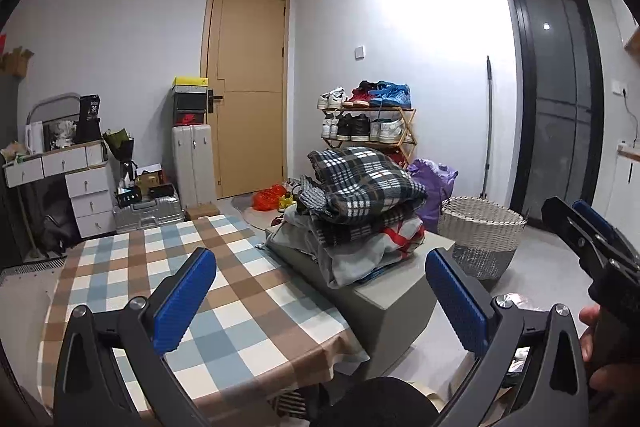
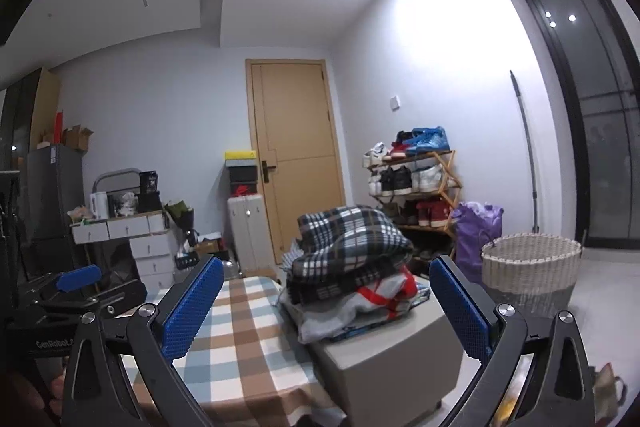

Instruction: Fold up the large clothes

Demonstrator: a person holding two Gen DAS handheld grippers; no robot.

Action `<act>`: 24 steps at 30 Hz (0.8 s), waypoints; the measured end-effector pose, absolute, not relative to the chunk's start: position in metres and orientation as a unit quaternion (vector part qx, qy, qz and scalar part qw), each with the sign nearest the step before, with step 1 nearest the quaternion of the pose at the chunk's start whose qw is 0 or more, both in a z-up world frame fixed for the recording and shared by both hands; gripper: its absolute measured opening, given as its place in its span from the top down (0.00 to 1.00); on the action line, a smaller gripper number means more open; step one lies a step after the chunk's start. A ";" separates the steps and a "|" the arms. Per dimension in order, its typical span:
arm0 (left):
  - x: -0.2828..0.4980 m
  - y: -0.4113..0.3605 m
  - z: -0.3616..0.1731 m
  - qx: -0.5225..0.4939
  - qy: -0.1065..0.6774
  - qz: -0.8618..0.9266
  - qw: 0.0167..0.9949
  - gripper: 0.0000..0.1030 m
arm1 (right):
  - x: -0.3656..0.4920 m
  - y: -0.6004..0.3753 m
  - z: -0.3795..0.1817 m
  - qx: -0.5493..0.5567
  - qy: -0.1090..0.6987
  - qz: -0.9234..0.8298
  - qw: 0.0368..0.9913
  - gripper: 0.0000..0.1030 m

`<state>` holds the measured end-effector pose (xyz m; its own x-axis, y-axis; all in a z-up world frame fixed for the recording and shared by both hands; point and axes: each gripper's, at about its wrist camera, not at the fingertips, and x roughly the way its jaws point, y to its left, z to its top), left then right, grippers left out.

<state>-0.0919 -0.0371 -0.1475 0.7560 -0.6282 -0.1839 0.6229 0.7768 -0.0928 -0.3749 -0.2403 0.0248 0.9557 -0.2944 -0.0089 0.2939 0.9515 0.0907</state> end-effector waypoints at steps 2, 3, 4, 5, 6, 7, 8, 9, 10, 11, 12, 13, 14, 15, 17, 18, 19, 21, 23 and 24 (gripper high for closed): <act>-0.097 -0.037 -0.150 -0.011 0.100 -0.335 0.937 0.01 | -0.376 -0.239 0.024 0.043 -0.007 -0.151 0.988 0.00; -0.099 -0.038 -0.150 -0.010 0.099 -0.334 0.937 0.01 | -0.377 -0.238 0.024 0.042 -0.007 -0.151 0.988 0.00; -0.100 -0.038 -0.151 -0.009 0.099 -0.334 0.937 0.01 | -0.377 -0.237 0.024 0.040 -0.009 -0.152 0.988 0.00; -0.101 -0.038 -0.152 -0.008 0.101 -0.336 0.936 0.01 | -0.377 -0.236 0.024 0.038 -0.010 -0.151 0.988 0.00; -0.102 -0.039 -0.153 -0.008 0.104 -0.338 0.935 0.01 | -0.377 -0.235 0.024 0.037 -0.011 -0.150 0.988 0.00; -0.102 -0.039 -0.153 -0.009 0.107 -0.341 0.934 0.01 | -0.376 -0.235 0.025 0.037 -0.011 -0.150 0.988 0.00; -0.103 -0.040 -0.153 -0.008 0.109 -0.343 0.933 0.01 | -0.376 -0.234 0.025 0.037 -0.010 -0.149 0.988 0.00; -0.103 -0.040 -0.153 -0.008 0.109 -0.342 0.934 0.01 | -0.376 -0.234 0.025 0.038 -0.010 -0.149 0.988 0.00; -0.104 -0.040 -0.153 -0.007 0.107 -0.340 0.934 0.01 | -0.376 -0.234 0.025 0.038 -0.011 -0.149 0.988 0.00; -0.105 -0.040 -0.153 -0.006 0.105 -0.339 0.935 0.01 | -0.377 -0.234 0.024 0.038 -0.012 -0.150 0.988 0.00; -0.106 -0.040 -0.153 -0.004 0.104 -0.338 0.936 0.01 | -0.378 -0.233 0.024 0.038 -0.012 -0.149 0.988 0.00; -0.106 -0.040 -0.153 -0.004 0.104 -0.338 0.936 0.01 | -0.377 -0.234 0.024 0.038 -0.012 -0.148 0.988 0.00; -0.108 -0.040 -0.152 -0.004 0.103 -0.339 0.935 0.01 | -0.378 -0.234 0.024 0.038 -0.013 -0.148 0.988 0.00; -0.108 -0.041 -0.152 -0.003 0.103 -0.338 0.936 0.01 | -0.378 -0.235 0.024 0.037 -0.013 -0.148 0.988 0.00; -0.110 -0.041 -0.152 -0.002 0.100 -0.338 0.936 0.01 | -0.379 -0.235 0.025 0.038 -0.015 -0.150 0.988 0.00; -0.111 -0.042 -0.152 -0.001 0.099 -0.338 0.936 0.01 | -0.381 -0.236 0.025 0.039 -0.016 -0.150 0.988 0.00; -0.112 -0.041 -0.152 -0.001 0.099 -0.338 0.936 0.01 | -0.381 -0.237 0.024 0.040 -0.017 -0.150 0.988 0.00; -0.112 -0.042 -0.151 0.000 0.098 -0.339 0.936 0.01 | -0.382 -0.238 0.025 0.042 -0.018 -0.151 0.987 0.00; -0.113 -0.041 -0.151 0.001 0.099 -0.341 0.935 0.01 | -0.383 -0.239 0.025 0.046 -0.018 -0.150 0.988 0.00; -0.113 -0.041 -0.151 0.000 0.099 -0.342 0.934 0.01 | -0.383 -0.240 0.025 0.047 -0.018 -0.150 0.987 0.00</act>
<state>-0.1129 -0.0412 -0.1509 0.7464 -0.6392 -0.1852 0.6394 0.7660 -0.0670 -0.3831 -0.2397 0.0252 0.9546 -0.2972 0.0214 0.2939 0.9508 0.0979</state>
